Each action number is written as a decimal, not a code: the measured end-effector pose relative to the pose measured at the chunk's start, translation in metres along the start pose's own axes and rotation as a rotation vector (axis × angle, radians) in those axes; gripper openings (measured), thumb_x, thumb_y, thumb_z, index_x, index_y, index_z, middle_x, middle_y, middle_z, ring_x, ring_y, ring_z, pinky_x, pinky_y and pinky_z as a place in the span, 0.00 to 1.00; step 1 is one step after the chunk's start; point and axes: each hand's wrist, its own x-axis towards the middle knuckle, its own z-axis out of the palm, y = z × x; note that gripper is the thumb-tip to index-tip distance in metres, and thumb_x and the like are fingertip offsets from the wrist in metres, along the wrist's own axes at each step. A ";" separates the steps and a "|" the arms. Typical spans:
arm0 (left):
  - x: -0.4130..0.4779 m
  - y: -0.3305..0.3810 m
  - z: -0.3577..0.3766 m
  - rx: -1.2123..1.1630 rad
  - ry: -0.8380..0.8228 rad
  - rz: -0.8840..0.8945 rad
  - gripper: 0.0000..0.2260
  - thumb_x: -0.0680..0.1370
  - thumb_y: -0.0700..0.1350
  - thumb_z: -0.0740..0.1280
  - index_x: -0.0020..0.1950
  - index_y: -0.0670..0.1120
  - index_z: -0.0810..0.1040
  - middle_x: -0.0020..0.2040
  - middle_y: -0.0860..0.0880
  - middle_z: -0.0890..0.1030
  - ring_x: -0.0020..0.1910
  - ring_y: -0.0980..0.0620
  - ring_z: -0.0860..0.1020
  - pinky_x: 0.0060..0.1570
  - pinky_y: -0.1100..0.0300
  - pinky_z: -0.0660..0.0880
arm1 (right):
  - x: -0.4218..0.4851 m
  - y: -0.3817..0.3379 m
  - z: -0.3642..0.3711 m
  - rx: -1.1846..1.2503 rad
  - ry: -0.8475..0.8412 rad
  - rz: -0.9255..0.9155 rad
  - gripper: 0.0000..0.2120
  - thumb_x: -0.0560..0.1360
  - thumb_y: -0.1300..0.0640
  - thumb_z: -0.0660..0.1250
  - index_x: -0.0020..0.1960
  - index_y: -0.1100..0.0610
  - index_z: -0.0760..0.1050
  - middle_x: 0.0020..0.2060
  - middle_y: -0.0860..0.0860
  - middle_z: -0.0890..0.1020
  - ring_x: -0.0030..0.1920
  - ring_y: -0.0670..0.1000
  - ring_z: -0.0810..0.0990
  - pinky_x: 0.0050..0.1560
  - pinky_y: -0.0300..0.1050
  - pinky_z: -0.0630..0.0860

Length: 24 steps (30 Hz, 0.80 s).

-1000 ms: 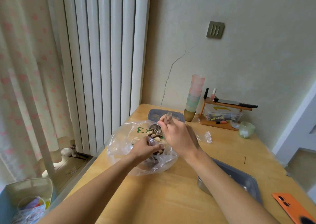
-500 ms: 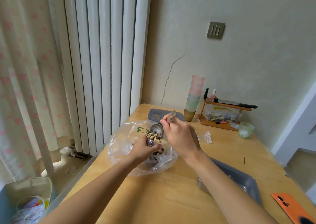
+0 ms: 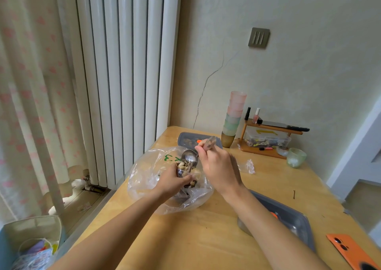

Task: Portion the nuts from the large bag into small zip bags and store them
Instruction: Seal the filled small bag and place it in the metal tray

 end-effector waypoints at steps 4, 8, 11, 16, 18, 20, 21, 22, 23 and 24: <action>0.000 0.001 0.002 0.029 0.007 0.002 0.19 0.73 0.54 0.78 0.55 0.48 0.75 0.48 0.48 0.83 0.47 0.48 0.82 0.49 0.51 0.80 | -0.001 0.003 0.003 0.024 -0.115 -0.031 0.16 0.84 0.49 0.58 0.50 0.58 0.79 0.31 0.52 0.80 0.29 0.58 0.80 0.25 0.46 0.73; 0.001 -0.002 0.003 0.063 0.006 0.010 0.20 0.72 0.54 0.78 0.58 0.49 0.75 0.49 0.50 0.84 0.48 0.49 0.83 0.51 0.49 0.81 | -0.001 0.003 0.002 0.031 -0.124 0.006 0.14 0.84 0.50 0.61 0.48 0.58 0.79 0.30 0.52 0.80 0.29 0.58 0.80 0.26 0.44 0.73; 0.001 -0.002 0.004 0.082 0.010 0.022 0.19 0.73 0.52 0.77 0.59 0.48 0.75 0.48 0.50 0.84 0.47 0.50 0.82 0.50 0.50 0.80 | 0.001 -0.001 -0.004 0.013 -0.048 0.025 0.07 0.80 0.58 0.70 0.45 0.59 0.79 0.28 0.52 0.79 0.26 0.57 0.78 0.25 0.40 0.68; 0.002 0.000 0.006 0.065 0.018 0.011 0.19 0.74 0.51 0.77 0.58 0.47 0.74 0.46 0.51 0.82 0.43 0.53 0.79 0.39 0.60 0.73 | -0.002 0.001 0.003 0.041 -0.128 0.004 0.11 0.83 0.53 0.62 0.47 0.58 0.77 0.30 0.51 0.79 0.29 0.58 0.80 0.25 0.45 0.72; 0.002 -0.002 0.006 0.033 0.015 0.006 0.19 0.74 0.50 0.78 0.57 0.47 0.73 0.45 0.51 0.81 0.42 0.53 0.79 0.40 0.58 0.75 | -0.002 0.001 0.002 0.037 -0.097 0.017 0.11 0.83 0.53 0.63 0.47 0.58 0.78 0.29 0.52 0.80 0.28 0.58 0.80 0.24 0.46 0.73; 0.001 -0.002 0.007 0.007 0.009 0.008 0.19 0.75 0.49 0.78 0.57 0.47 0.72 0.44 0.51 0.81 0.41 0.54 0.79 0.40 0.59 0.75 | -0.002 0.001 0.000 0.034 -0.043 0.018 0.11 0.83 0.54 0.63 0.47 0.59 0.78 0.29 0.52 0.80 0.27 0.57 0.79 0.23 0.46 0.73; 0.001 -0.002 0.007 -0.002 0.007 0.008 0.19 0.75 0.48 0.78 0.58 0.47 0.71 0.44 0.52 0.81 0.41 0.55 0.78 0.39 0.60 0.74 | -0.002 0.001 -0.001 0.035 -0.028 0.011 0.12 0.84 0.54 0.62 0.47 0.59 0.78 0.29 0.52 0.80 0.27 0.57 0.79 0.22 0.46 0.73; 0.001 -0.002 0.007 -0.009 0.006 0.006 0.19 0.75 0.48 0.78 0.58 0.47 0.71 0.44 0.51 0.81 0.40 0.56 0.79 0.39 0.61 0.74 | -0.002 0.001 -0.001 0.041 -0.027 0.000 0.13 0.84 0.53 0.60 0.47 0.59 0.78 0.30 0.52 0.80 0.27 0.57 0.79 0.23 0.45 0.73; 0.001 -0.002 0.006 -0.018 0.004 0.005 0.19 0.75 0.47 0.78 0.58 0.47 0.71 0.44 0.51 0.82 0.41 0.55 0.79 0.39 0.61 0.75 | -0.002 0.001 0.000 0.052 -0.039 -0.011 0.14 0.84 0.52 0.59 0.47 0.59 0.78 0.30 0.52 0.79 0.27 0.57 0.79 0.23 0.45 0.73; 0.002 -0.002 0.006 -0.020 0.003 0.006 0.20 0.74 0.47 0.78 0.57 0.48 0.71 0.45 0.49 0.83 0.42 0.54 0.80 0.41 0.59 0.76 | -0.003 0.002 0.001 0.065 -0.060 -0.021 0.15 0.84 0.51 0.59 0.48 0.58 0.77 0.29 0.52 0.79 0.27 0.57 0.79 0.23 0.45 0.73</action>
